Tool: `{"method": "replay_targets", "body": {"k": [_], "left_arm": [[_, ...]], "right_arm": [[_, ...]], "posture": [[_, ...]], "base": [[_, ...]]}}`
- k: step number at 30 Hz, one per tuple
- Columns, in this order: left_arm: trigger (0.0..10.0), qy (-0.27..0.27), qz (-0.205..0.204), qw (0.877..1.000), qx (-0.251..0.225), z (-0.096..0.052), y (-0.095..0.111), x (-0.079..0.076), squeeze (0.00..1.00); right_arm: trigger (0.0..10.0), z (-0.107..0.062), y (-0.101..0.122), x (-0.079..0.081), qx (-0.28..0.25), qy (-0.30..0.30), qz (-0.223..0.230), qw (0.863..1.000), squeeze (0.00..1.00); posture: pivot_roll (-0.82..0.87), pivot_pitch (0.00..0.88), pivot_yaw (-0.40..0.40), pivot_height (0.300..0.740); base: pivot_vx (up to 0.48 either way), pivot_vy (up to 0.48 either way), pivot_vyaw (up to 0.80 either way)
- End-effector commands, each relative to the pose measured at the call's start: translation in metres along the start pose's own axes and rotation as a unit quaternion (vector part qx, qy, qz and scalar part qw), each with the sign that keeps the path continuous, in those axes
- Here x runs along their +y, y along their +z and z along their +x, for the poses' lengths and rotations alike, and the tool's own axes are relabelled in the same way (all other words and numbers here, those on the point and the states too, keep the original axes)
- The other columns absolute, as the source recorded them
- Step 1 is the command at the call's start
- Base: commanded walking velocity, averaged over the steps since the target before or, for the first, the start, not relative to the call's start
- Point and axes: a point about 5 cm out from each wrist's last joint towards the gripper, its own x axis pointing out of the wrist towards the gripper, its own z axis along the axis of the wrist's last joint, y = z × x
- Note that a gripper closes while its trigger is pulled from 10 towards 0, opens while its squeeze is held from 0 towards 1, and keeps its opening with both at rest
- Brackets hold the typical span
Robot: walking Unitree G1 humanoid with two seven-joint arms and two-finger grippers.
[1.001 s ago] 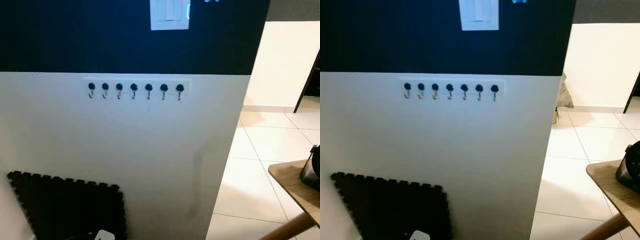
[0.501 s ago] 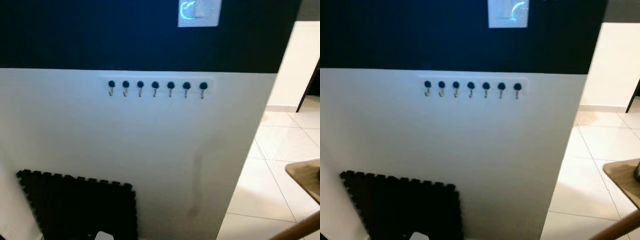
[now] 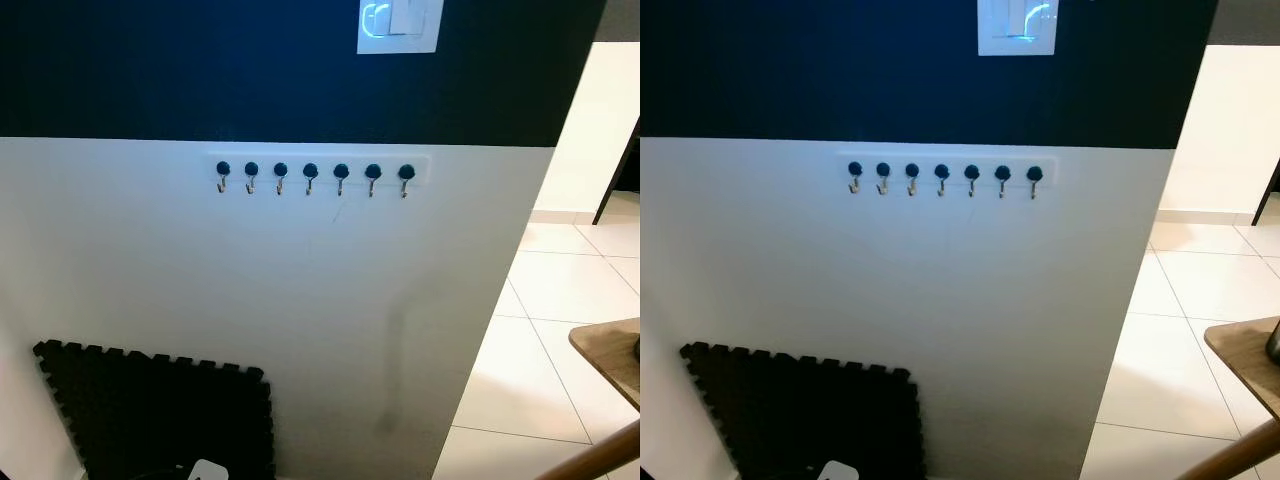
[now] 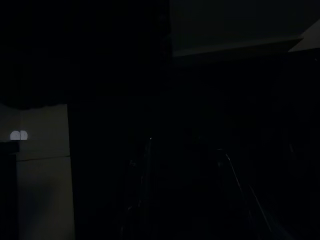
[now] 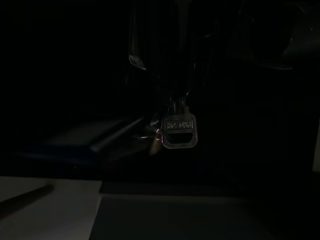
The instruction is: Hang keys on a hook
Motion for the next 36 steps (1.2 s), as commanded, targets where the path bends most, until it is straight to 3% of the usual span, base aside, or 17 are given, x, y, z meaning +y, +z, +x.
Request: {"method": "replay_targets", "body": {"k": [1,12,16,18,19,20,21,25,29,32,36], "left_arm": [[10.0,0.006,-0.003,1.0,0.004,-0.002,-0.002,0.004,0.0],[10.0,0.002,-0.002,1.0,-0.006,-0.001,0.001,0.002,0.0],[10.0,0.005,0.002,0.999,-0.05,0.0,0.015,0.005,0.0],[10.0,-0.006,-0.002,0.995,-0.095,0.0,0.03,0.005,0.0],[10.0,-0.006,-0.002,0.995,-0.095,0.0,0.03,0.005,0.0],[10.0,-0.03,0.015,0.99,-0.14,0.0,0.044,0.0,0.0],[10.0,-0.046,0.025,0.985,-0.163,-0.001,0.051,-0.003,0.0],[10.0,-0.064,0.04,0.98,-0.185,-0.002,0.06,-0.007,0.0],[10.0,-0.075,0.045,0.968,-0.233,-0.001,0.089,-0.01,0.0],[10.0,-0.076,0.044,0.965,-0.248,-0.002,0.097,-0.012,0.0],[10.0,-0.071,0.051,0.96,-0.266,-0.002,0.11,-0.015,0.0]], "right_arm": [[10.0,-0.001,-0.002,0.0,0.003,-0.002,0.005,1.0,0.0],[10.0,0.0,0.004,-0.002,-0.016,-0.005,0.003,1.0,0.0],[10.0,0.005,0.037,-0.002,-0.101,-0.001,0.021,0.995,0.0],[10.0,0.005,0.065,-0.002,-0.172,0.015,0.02,0.985,0.0],[10.0,0.005,0.065,-0.002,-0.172,0.015,0.02,0.985,0.0],[10.0,0.001,0.092,0.0,-0.245,0.036,0.001,0.969,0.0],[10.0,-0.002,0.104,0.001,-0.274,0.048,-0.009,0.96,0.0],[10.0,-0.006,0.119,0.003,-0.309,0.062,-0.021,0.949,0.0],[10.0,-0.021,0.154,0.003,-0.386,0.073,-0.05,0.918,0.0],[10.0,-0.025,0.162,0.004,-0.403,0.076,-0.053,0.91,0.0],[10.0,-0.04,0.186,0.012,-0.45,0.099,-0.067,0.885,0.0]], "posture": [[0.04,0.022,0.05,0.74],[0.04,0.008,0.049,0.74],[0.03,0.014,0.049,0.74],[0.03,0.016,0.051,0.74],[0.03,0.016,0.051,0.74],[0.03,0.019,0.051,0.74],[0.03,0.02,0.05,0.74],[0.03,0.021,0.05,0.74],[0.02,0.028,0.047,0.74],[0.02,0.028,0.047,0.74],[0.02,0.031,0.047,0.74]], "base": [[0.0,0.0,0.0],[0.0,0.227,0.0],[0.0,0.0,0.0],[0.0,0.0,0.0],[0.0,0.0,0.0],[0.0,0.0,0.0],[0.0,0.0,0.0],[0.0,0.0,0.0],[0.0,0.0,0.0],[0.0,0.0,0.0],[0.0,-0.108,0.0]]}}
